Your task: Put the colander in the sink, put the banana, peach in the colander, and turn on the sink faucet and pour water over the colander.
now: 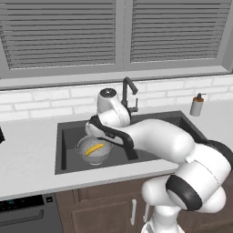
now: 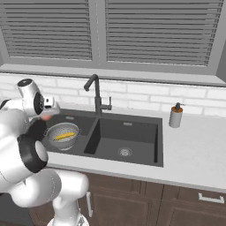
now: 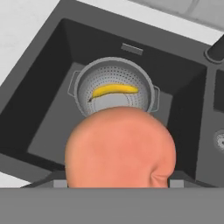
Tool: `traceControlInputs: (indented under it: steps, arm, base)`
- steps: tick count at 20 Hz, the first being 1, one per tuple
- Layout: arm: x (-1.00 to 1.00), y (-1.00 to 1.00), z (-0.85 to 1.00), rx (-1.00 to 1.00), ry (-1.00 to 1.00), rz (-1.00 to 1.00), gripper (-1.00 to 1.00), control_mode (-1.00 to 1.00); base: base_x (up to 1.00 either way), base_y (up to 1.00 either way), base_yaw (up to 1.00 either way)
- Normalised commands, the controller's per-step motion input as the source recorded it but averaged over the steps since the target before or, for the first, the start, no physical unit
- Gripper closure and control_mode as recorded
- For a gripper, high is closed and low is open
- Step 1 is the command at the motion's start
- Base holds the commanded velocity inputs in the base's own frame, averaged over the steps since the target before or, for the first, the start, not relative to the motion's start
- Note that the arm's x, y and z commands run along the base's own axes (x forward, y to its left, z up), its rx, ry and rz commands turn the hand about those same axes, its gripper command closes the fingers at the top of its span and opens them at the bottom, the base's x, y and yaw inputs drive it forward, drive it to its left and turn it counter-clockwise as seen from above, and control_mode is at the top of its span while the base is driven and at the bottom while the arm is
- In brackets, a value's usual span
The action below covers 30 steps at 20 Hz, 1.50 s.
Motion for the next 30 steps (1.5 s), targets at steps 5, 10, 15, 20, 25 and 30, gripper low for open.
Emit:
traceControlInputs:
  steps: [5, 10, 15, 20, 25, 30]
  arm:
    - [0.46, 0.31, -0.12, 0.00, 0.06, 0.00, 1.00, -1.00]
    - [0.55, 0.08, 0.00, 0.00, 0.07, 0.01, 1.00, -1.00]
    - [0.41, 0.02, -0.09, 0.00, 0.04, 0.00, 1.00, -1.00]
    - [0.09, 0.00, -0.17, 0.00, 0.01, 0.00, 1.00, -1.00]
    - [0.00, 0.00, -0.29, 0.00, 0.00, 0.00, 1.00, -1.00]
    - [0.00, 0.00, -0.42, 0.00, 0.00, 0.00, 1.00, -1.00]
  base:
    - [0.00, 0.00, 0.00]
    - [0.00, 0.00, 0.00]
    - [0.00, 0.00, 0.00]
    - [0.00, 0.00, 0.00]
    - [0.00, 0.00, 0.00]
    - [0.00, 0.00, 0.00]
